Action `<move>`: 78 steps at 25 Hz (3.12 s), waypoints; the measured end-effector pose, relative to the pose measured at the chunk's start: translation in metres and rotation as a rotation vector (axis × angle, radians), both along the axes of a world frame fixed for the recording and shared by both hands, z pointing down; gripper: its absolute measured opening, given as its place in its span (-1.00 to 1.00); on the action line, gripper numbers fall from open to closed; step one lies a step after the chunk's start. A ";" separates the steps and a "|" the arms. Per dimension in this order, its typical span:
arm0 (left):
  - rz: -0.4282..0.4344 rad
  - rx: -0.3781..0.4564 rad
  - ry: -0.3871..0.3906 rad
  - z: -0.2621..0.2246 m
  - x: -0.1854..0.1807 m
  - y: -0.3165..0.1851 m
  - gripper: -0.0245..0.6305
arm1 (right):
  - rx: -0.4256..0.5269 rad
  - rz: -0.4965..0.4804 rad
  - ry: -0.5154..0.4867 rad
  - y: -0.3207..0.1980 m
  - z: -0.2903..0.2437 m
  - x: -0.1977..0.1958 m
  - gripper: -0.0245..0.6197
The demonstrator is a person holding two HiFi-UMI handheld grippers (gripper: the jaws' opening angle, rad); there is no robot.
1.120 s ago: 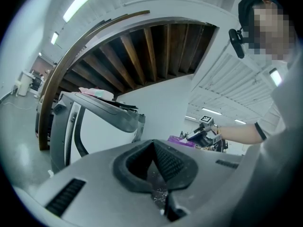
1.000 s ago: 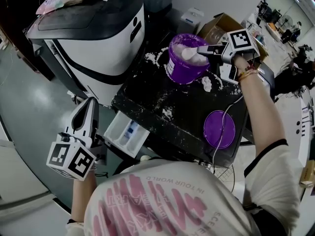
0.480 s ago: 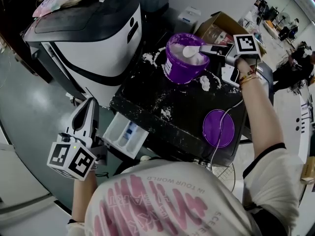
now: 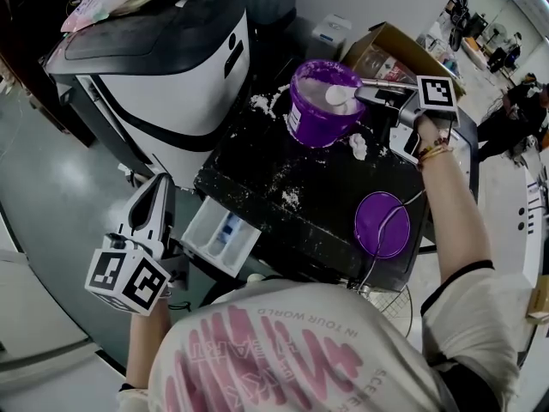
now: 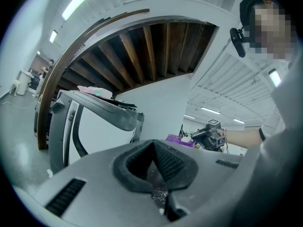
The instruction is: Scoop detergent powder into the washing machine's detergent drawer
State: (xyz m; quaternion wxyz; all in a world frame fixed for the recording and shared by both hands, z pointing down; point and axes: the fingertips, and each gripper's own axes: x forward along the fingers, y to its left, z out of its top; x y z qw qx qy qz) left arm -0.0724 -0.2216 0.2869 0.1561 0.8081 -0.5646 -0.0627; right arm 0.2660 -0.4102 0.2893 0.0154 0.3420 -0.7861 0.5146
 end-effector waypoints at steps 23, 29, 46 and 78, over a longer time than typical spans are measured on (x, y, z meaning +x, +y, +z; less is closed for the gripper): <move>0.012 -0.025 0.029 0.002 -0.010 0.010 -0.92 | 0.038 0.008 -0.331 0.065 -0.039 -0.049 -0.91; 0.062 -0.008 0.035 -0.005 -0.017 0.007 -0.92 | 0.036 0.020 -0.349 0.089 -0.037 -0.070 -0.91; 0.251 -0.023 0.053 -0.010 -0.060 -0.007 -0.92 | 0.005 0.132 -0.376 0.151 -0.026 -0.142 -0.91; 0.430 -0.058 0.062 0.021 -0.122 0.022 -0.92 | -0.071 0.285 -0.410 0.238 0.039 -0.229 -0.91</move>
